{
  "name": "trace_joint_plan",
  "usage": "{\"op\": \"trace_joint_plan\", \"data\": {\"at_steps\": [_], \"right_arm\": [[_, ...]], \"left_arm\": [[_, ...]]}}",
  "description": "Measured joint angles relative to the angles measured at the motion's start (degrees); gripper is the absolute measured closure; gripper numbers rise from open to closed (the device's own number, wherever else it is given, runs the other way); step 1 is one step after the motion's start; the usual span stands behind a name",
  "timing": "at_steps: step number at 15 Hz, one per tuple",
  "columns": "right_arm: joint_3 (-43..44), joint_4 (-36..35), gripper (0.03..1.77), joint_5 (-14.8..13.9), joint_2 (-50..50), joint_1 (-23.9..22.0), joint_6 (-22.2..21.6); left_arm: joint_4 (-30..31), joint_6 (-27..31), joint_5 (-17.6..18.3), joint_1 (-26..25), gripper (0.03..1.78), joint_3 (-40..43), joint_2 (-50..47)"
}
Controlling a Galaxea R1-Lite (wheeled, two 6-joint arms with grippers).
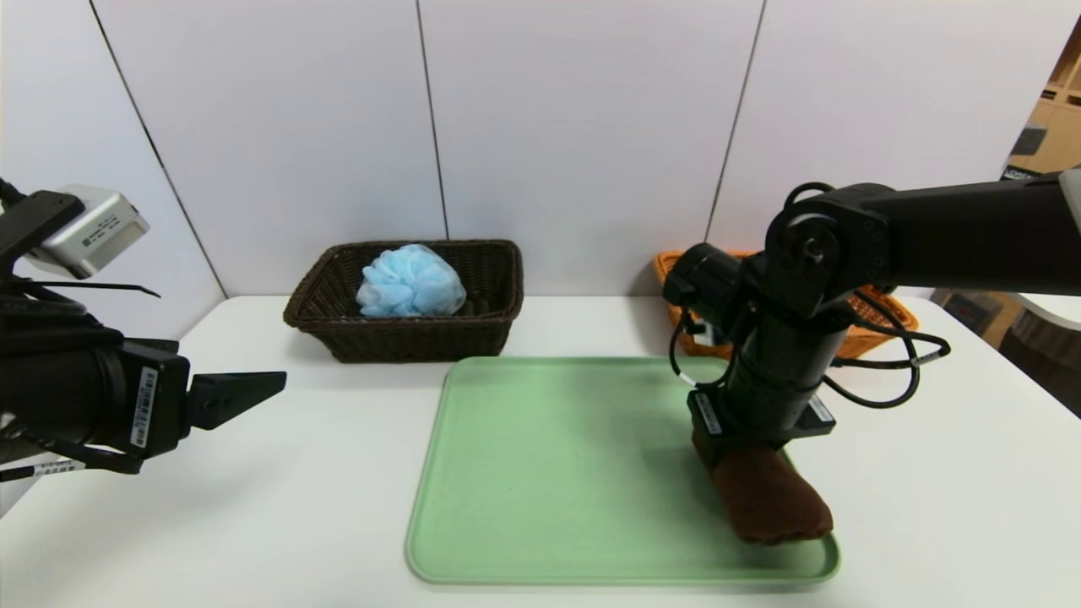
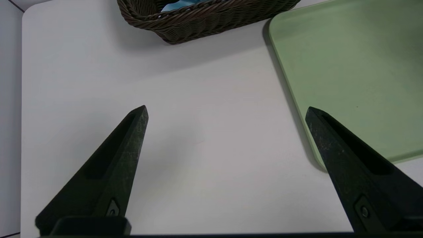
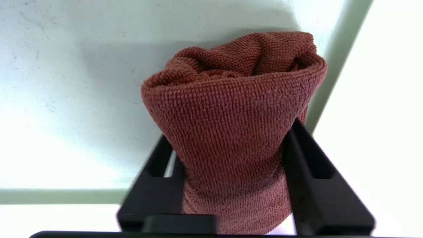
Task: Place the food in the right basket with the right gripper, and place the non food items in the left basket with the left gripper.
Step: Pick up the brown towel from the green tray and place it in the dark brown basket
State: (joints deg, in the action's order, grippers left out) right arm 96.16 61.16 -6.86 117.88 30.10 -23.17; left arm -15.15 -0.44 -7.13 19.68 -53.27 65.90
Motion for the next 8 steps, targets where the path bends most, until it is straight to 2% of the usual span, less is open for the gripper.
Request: {"op": "trace_joint_plan", "data": {"at_steps": [1, 2, 8], "right_arm": [[0.01, 0.09, 1.33, -0.02, -0.05, 0.00, 0.00], [0.04, 0.17, 1.42, 0.00, -0.11, 0.00, 0.00], [1.50, 1.57, 1.42, 0.11, -1.23, 0.30, 0.44]], "left_arm": [[0.00, 0.00, -0.02, 0.00, 0.12, 0.00, -0.04], [0.02, 0.00, -0.04, 0.00, 0.12, 0.00, -0.04], [0.00, 0.02, -0.02, 0.00, 0.12, 0.02, -0.04]]}}
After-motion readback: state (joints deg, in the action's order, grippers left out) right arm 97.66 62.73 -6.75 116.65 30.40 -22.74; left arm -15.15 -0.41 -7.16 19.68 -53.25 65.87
